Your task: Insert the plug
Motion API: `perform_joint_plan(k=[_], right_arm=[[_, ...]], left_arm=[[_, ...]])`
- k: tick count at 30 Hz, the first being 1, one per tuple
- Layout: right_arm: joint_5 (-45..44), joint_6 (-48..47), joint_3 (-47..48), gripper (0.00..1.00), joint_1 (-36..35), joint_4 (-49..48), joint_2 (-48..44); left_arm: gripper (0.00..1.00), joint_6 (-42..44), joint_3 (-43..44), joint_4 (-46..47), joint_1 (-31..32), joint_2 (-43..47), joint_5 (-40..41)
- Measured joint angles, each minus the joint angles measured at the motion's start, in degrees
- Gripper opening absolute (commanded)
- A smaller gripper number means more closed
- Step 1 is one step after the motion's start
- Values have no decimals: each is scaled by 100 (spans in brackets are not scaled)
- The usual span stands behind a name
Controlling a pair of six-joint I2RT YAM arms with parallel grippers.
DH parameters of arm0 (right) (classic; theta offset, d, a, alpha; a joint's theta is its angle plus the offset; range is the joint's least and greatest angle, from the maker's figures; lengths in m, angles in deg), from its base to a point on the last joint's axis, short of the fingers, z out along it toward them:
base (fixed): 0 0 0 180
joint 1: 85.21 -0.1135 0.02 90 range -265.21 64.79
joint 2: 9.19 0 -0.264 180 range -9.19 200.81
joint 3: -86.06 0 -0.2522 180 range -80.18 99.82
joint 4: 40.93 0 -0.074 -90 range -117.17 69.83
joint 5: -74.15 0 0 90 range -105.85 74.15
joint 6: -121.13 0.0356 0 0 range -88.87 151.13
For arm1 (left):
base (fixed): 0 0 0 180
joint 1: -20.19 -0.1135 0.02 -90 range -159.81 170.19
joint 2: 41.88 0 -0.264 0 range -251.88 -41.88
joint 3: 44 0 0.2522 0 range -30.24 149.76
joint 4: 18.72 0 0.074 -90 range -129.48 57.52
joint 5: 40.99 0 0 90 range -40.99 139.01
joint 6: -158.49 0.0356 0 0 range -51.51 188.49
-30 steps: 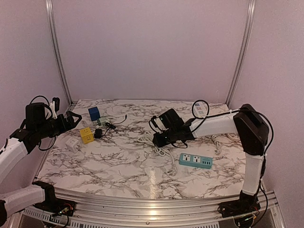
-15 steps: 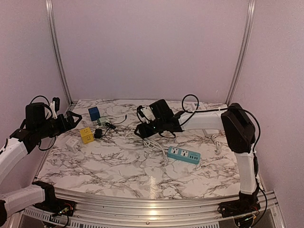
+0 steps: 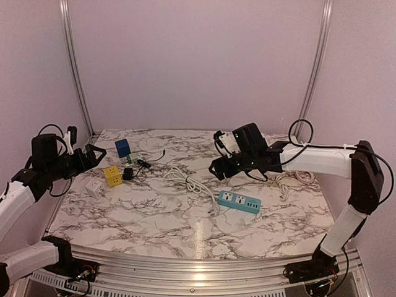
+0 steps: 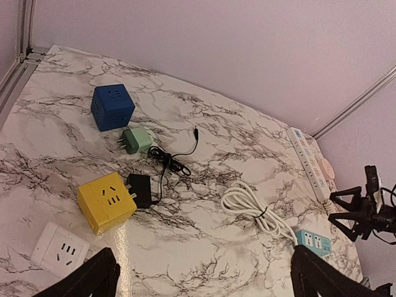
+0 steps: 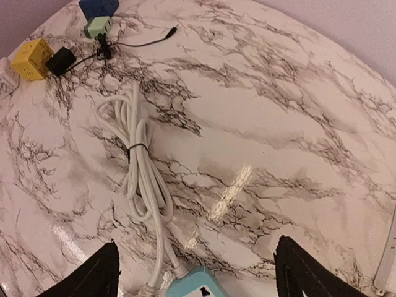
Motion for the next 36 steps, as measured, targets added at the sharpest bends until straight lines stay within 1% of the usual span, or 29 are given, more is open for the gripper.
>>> perform_joint_plan(k=[4,8,19,26,36], right_arm=[[-415,-74,-472,85,11,645,-20],[-763,-197,-546,86,22,1150,-72],[-835,-743,-369,86,42,2337,-90],[-752,-1038,-354,86,162,2647,-46],[-173,-1311,-208,86,186,2715,542]], left_arm=[[99,-4,0,0,0,-9,-11],[99,-2,0,0,0,-9,-7],[99,-2,0,0,0,-9,13],[99,-2,0,0,0,-17,13],[99,-2,0,0,0,-50,55]])
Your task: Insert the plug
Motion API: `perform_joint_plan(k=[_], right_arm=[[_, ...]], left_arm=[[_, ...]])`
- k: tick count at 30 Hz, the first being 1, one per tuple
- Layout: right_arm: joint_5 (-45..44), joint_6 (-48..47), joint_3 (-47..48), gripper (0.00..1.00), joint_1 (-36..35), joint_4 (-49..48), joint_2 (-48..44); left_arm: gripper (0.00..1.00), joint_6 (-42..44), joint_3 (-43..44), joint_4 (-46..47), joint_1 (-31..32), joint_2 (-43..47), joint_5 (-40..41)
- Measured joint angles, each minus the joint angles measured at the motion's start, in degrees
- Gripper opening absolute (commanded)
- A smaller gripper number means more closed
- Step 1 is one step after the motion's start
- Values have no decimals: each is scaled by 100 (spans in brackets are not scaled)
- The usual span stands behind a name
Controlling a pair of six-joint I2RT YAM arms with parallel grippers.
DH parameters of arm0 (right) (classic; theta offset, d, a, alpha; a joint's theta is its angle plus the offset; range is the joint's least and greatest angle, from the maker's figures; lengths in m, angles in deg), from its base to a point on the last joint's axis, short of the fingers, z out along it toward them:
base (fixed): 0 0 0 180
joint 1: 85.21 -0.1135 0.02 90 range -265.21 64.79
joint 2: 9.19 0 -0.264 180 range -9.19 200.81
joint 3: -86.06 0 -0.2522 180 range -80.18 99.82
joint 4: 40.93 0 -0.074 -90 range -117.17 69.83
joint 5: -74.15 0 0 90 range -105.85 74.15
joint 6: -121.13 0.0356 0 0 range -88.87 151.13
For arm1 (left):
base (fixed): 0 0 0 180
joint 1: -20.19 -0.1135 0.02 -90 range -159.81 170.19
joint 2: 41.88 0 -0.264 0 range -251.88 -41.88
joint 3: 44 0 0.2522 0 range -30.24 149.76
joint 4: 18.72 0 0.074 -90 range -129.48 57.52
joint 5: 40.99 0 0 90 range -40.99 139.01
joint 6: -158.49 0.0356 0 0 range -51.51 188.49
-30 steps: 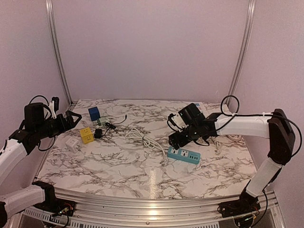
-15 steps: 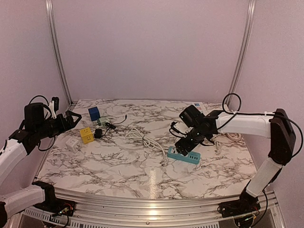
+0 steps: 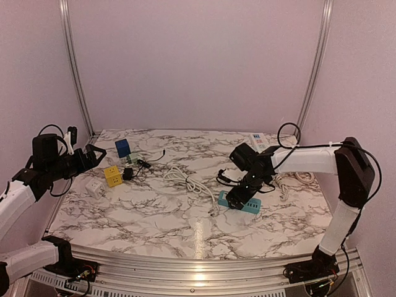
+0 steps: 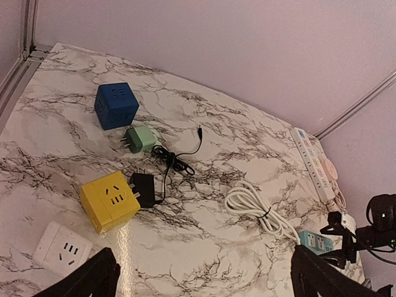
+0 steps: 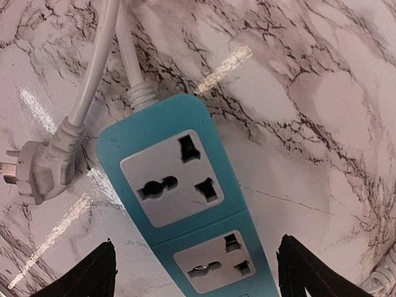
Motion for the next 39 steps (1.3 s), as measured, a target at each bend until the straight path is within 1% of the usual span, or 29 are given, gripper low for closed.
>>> perform_joint_plan(k=[5,10,14,16,17,20,25,28,34,39], right_arm=[[42,-83,0,84,22,-20,219],[52,-120,0,77,98,-42,448],[48,-111,0,66,125,-61,487],[68,-83,0,57,127,-66,487],[98,-70,0,54,127,-70,487],[251,70,-4,48,127,-142,487],[426,527,-44,49,127,-350,487],[411,1119,-70,49,127,-570,485],[374,2293,-90,59,46,-1141,546],[-181,2955,199,66,-337,-1412,872]], left_arm=[[99,0,0,0,0,-22,2],[99,0,0,-2,0,-26,2],[99,2,0,-2,0,-48,0],[99,2,0,0,0,-48,2],[99,2,0,-2,0,-48,0],[99,2,0,-2,0,-48,2],[99,2,0,0,0,-48,0],[99,0,0,-2,0,-48,0],[99,0,0,-2,0,-48,0],[99,0,0,-2,0,-48,0]])
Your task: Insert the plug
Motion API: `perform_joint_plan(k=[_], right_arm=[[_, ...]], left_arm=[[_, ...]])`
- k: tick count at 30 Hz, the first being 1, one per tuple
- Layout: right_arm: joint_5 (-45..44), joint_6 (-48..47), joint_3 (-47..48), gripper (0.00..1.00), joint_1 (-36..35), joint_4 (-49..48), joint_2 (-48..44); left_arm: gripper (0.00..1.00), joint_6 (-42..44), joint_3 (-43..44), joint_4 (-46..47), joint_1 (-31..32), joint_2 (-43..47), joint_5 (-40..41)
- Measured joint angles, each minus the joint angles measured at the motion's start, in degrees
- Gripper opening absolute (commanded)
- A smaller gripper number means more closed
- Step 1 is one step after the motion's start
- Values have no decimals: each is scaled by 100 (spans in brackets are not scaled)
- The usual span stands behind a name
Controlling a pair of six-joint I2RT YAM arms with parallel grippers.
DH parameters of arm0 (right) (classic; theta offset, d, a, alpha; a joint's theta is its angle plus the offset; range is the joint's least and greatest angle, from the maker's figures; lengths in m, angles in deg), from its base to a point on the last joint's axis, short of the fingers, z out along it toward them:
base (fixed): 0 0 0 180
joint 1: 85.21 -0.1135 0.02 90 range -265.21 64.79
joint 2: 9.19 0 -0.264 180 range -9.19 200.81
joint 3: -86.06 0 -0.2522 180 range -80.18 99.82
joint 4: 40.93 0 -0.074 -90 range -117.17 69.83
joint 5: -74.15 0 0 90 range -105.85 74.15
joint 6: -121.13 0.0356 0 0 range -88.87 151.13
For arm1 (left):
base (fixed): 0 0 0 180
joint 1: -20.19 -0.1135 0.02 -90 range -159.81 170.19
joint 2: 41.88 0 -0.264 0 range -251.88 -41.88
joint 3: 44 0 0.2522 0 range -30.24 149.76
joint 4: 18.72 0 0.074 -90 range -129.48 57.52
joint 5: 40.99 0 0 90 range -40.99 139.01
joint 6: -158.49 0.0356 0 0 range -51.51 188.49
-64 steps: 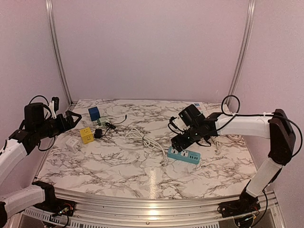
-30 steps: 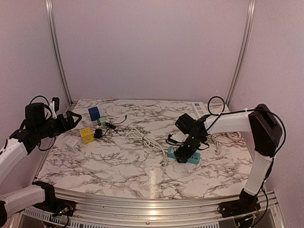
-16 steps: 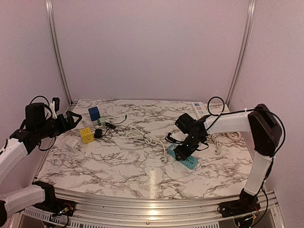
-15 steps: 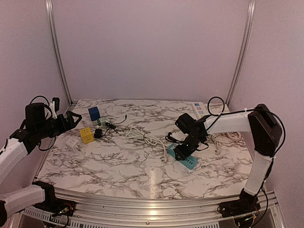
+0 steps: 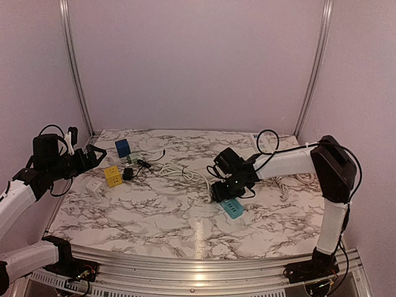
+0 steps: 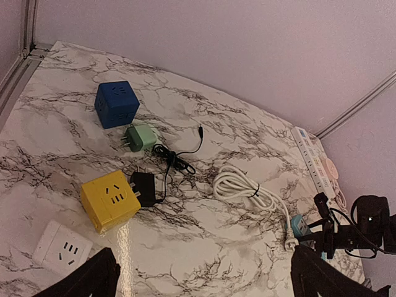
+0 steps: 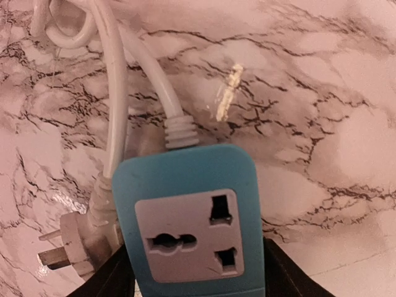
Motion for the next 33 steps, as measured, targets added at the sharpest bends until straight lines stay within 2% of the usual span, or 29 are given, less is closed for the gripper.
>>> perform_joint_plan(k=[5,11,24,29,33], right_arm=[[-356,446,476,73,-334,-229,424],[-304,870,463,76,-417,-422,409],[457,1108,-138,80,-621,-684,-673],[396,1058,-247,89,-636,-726,-938],[155,979,-393,98,-636,-756,-1237]], left_arm=[[99,0,0,0,0,0,0],[99,0,0,0,0,0,4],[99,-28,2,-2,0,-199,225],[99,-361,219,-116,0,-680,662],[99,-654,721,-136,57,-1314,1073]])
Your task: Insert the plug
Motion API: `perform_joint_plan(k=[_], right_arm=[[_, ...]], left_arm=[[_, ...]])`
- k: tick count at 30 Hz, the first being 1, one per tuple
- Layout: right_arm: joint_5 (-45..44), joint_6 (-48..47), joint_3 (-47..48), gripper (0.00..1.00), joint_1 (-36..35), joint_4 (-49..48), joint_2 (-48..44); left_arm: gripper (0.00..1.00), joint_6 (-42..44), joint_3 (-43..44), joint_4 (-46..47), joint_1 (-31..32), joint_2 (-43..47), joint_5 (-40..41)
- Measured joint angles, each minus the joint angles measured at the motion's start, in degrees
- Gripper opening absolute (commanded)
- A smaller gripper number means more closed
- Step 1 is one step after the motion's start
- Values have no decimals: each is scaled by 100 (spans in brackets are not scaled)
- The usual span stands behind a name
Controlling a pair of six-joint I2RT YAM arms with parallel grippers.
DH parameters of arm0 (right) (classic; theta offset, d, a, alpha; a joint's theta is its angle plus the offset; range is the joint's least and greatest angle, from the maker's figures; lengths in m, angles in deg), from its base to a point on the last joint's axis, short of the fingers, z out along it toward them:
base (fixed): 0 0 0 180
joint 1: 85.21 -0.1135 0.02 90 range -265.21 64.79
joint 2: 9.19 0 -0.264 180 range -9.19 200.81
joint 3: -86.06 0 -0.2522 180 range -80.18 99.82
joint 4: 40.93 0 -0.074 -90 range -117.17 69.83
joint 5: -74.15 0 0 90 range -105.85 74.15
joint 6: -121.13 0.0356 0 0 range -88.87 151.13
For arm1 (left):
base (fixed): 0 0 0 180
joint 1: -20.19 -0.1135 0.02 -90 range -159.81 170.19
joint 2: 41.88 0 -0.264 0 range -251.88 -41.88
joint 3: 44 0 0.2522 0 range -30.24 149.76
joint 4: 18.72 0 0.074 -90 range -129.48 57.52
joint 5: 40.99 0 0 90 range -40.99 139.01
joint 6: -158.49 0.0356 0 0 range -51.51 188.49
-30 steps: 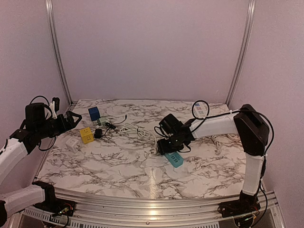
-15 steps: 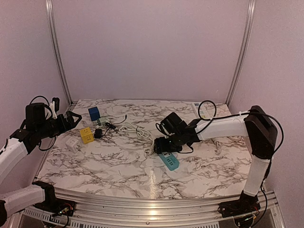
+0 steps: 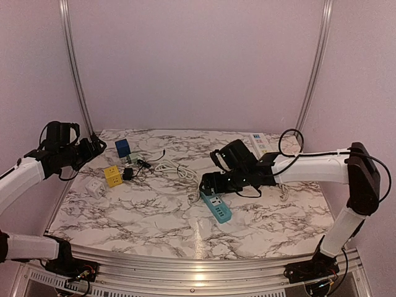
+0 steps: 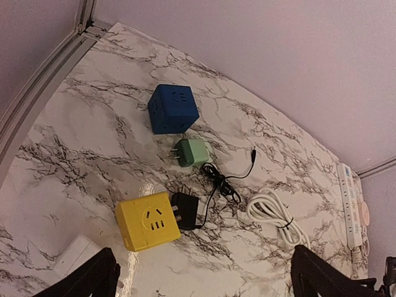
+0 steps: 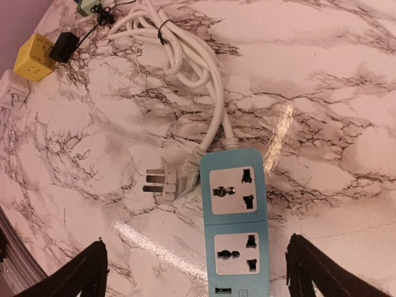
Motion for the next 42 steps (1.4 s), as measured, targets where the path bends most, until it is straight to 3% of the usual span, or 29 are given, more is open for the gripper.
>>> perform_joint_plan(k=[7,13,24,42], right_arm=[[-448,11,-540,99,50,-201,-627],[-236,236,-1408,99,393,-522,-1180],[-50,361,-1934,99,616,-953,-1720],[166,330,-2035,99,616,-1008,-1893]], left_arm=[[99,-68,1622,48,387,-1878,772],[99,24,2804,-131,686,-3383,1257],[99,411,5353,-1405,970,-5659,2614],[99,623,6098,-2026,946,-6730,2983]])
